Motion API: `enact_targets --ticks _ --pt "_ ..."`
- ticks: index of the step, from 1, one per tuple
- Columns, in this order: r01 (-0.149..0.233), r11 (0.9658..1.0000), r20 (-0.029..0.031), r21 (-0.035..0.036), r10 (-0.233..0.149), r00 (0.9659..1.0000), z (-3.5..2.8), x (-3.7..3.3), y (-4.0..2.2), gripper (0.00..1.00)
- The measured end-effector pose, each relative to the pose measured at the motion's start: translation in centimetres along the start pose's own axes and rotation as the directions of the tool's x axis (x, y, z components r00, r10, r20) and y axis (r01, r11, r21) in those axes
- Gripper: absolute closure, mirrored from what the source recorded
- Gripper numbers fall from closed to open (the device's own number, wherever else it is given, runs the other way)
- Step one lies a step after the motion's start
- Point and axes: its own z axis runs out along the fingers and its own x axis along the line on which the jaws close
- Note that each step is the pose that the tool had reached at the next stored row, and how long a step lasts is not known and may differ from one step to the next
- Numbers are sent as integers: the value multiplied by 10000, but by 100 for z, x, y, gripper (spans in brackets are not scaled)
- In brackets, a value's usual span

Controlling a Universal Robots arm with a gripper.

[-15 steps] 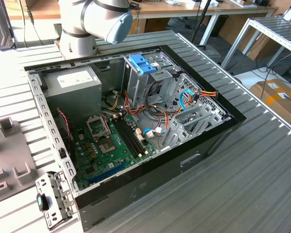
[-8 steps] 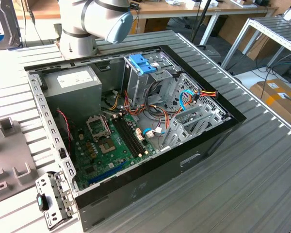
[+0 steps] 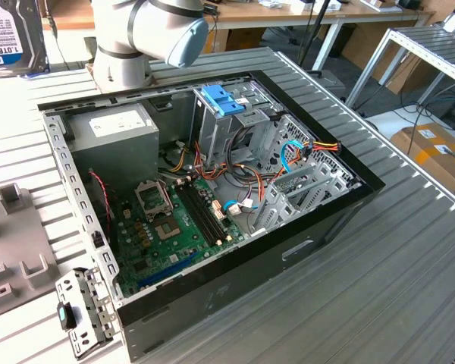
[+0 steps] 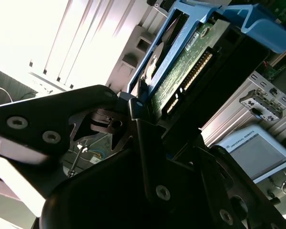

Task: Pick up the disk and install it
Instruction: 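Pick up the disk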

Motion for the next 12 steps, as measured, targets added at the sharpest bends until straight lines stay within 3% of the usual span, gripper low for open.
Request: enact_targets --ticks 12 --pt "0 10000 0 0 0 10000 -15 9 -291 64"
